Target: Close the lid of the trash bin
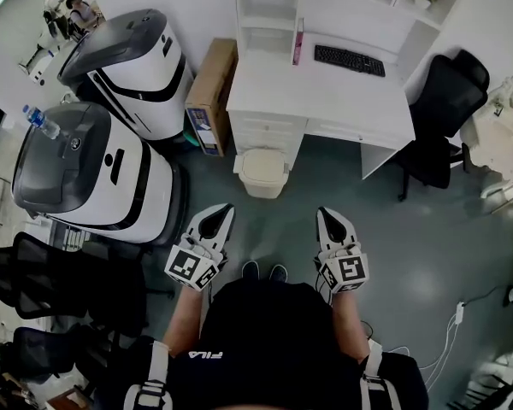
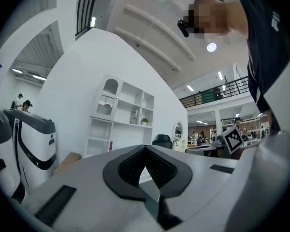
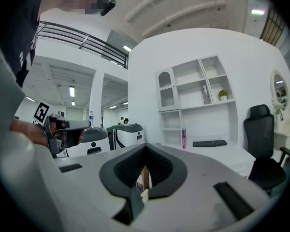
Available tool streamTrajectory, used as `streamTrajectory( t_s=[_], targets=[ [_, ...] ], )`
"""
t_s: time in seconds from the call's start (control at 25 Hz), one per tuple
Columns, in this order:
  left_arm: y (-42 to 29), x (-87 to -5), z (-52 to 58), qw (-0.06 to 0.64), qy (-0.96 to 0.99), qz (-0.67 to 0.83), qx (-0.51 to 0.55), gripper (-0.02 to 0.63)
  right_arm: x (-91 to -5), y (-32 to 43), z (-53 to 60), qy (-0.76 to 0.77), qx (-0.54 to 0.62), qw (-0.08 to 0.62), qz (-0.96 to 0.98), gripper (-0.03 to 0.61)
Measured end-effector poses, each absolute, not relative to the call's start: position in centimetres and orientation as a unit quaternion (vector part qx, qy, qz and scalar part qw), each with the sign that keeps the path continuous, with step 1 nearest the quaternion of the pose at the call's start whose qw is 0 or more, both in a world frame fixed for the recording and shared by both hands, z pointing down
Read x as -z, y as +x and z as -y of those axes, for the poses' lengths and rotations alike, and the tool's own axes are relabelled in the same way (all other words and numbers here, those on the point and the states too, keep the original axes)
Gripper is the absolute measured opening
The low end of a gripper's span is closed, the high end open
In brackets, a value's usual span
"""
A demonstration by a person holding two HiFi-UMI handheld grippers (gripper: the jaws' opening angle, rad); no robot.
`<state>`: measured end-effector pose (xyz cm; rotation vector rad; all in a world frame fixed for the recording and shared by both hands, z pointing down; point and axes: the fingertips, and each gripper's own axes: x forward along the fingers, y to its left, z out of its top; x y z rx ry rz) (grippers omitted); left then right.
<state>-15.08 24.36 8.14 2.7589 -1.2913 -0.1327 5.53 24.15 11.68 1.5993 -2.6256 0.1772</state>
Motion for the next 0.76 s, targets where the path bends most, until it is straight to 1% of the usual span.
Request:
streamTrajectory(
  t_s=[0.32,0.6,0.76],
  targets=[
    [-17.7,-10.2,-23.0,0.059,0.893,0.445,0.036,0.002,-12.1,4.0,-23.5,0.516,-0.03,0.051,0.854,0.003],
    [-18.2,-10.3,-22.0,0.058,0.885,0.461,0.023,0.002,-11.2,3.0,-23.3,0.517,-0.018,0.039,0.855,0.003],
    [-18.3,-10.7,-22.1,0.073,0.885,0.459,0.033,0.002,-11.0,2.6,-23.4,0.511,-0.018,0.034,0.859,0.003]
  ],
)
